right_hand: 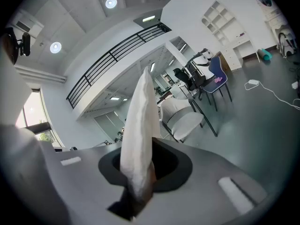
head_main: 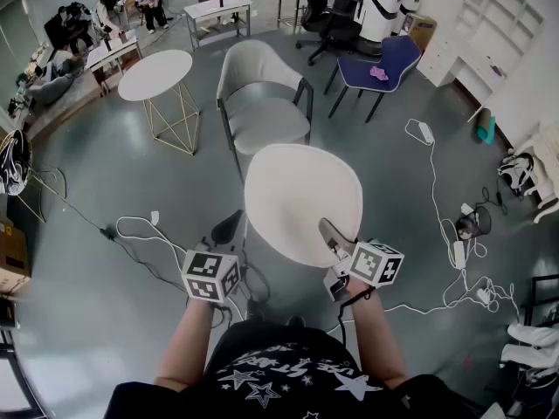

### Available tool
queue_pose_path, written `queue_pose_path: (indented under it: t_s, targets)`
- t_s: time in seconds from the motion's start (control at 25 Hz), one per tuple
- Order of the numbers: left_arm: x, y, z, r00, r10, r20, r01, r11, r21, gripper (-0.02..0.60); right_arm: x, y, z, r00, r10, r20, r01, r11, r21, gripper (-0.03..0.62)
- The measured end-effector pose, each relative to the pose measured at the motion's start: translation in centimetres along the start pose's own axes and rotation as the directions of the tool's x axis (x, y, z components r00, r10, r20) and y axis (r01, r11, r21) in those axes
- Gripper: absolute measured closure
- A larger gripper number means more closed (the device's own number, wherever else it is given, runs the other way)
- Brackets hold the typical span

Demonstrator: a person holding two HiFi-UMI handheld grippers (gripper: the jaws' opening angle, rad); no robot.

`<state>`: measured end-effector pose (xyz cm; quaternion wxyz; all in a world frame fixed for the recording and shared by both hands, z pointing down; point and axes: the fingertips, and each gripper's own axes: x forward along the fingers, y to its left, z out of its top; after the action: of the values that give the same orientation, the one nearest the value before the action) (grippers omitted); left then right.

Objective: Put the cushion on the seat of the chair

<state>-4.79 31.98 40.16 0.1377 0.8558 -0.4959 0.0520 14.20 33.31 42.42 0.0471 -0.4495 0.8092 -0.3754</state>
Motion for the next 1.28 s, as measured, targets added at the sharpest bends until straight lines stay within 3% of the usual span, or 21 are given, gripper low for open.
queue_pose_path:
  t_s: [0.2,0.56,1.0,1.28]
  targets:
    - [-0.4,0.1,-0.8,1.000,-0.003,-0.012,0.003,1.000,-0.002,0.572,-0.5,1.1,-0.7,1.000,0.016,0.008,-0.017,1.000,0.017,0.536]
    - [-0.4,0.3,-2.3,0.999,-0.027,-0.038,0.027,1.000,0.004,0.572,-0.5,0.7,-2.3,1.000,-0.028,-0.013,0.028,0.999,0.019,0.536]
    - [-1.3,3.6,-2.8,0.999,-0.033,-0.042,0.033,0.999,0.006,0.572,2.1,2.1,-2.8,0.999,-0.043,0.002,0.043,0.999,-0.027,0.536]
    - [-1.8,6.5,-3.9,0.997,-0.022,-0.075,0.024,1.000,0.019,0.572,3.4,1.2,-4.1,0.998,-0.068,-0.004,0.068,0.997,0.024,0.536]
